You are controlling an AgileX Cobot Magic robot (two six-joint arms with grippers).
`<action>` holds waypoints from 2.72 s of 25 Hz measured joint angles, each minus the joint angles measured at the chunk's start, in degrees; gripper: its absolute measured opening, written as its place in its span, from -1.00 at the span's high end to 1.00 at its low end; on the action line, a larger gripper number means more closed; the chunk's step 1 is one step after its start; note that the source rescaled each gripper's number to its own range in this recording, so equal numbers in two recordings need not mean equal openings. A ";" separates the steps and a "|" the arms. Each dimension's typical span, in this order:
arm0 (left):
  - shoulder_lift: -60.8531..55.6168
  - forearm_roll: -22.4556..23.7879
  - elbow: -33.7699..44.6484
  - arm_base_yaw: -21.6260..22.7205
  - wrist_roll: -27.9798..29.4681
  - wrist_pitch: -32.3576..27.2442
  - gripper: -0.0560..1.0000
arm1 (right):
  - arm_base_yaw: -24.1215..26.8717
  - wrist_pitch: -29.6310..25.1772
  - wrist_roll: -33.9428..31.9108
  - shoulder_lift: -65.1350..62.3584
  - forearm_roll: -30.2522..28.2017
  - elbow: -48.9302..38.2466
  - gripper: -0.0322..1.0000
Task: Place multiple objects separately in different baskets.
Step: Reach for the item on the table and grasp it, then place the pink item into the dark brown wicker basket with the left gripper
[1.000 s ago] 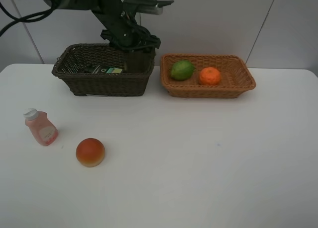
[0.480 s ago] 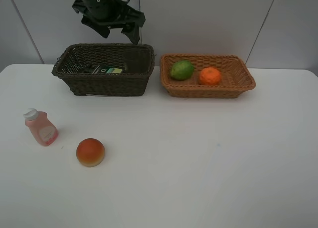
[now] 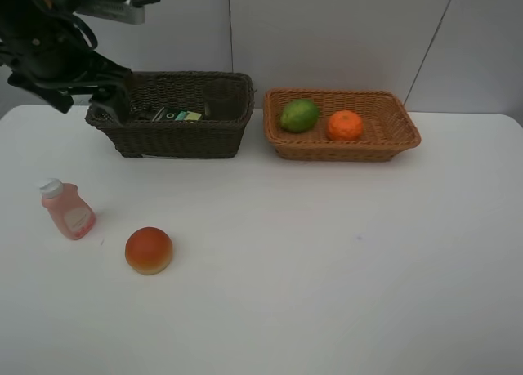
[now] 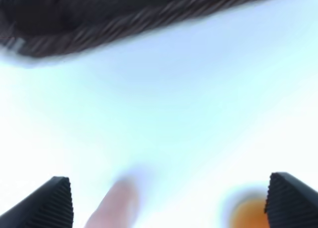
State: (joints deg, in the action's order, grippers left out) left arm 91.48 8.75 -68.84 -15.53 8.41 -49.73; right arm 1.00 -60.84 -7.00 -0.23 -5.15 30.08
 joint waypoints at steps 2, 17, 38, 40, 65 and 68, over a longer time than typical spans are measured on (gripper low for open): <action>-2.35 0.20 3.19 2.15 0.47 0.00 -0.99 | 0.00 0.00 0.00 0.00 0.00 0.00 -0.36; -4.22 0.72 20.40 7.65 2.56 11.73 -1.00 | 0.00 0.00 0.00 0.00 0.00 0.00 -0.36; 9.23 -2.64 21.21 8.55 -1.57 22.64 -0.99 | 0.00 0.00 0.00 0.00 0.00 0.00 -0.36; 9.23 -2.64 21.21 8.55 -1.57 22.76 -0.92 | 0.00 0.00 0.00 0.00 0.00 0.00 -0.36; 9.23 -2.71 21.21 8.55 -1.57 23.83 0.08 | 0.00 0.00 0.00 0.00 0.00 0.00 -0.36; 9.23 -2.71 21.21 8.55 -1.57 23.83 0.08 | 0.00 0.00 0.00 0.00 0.00 0.00 -0.36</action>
State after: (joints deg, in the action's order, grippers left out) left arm 100.71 6.03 -47.63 -6.97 6.84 -25.89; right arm 1.00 -60.84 -7.00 -0.23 -5.15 30.08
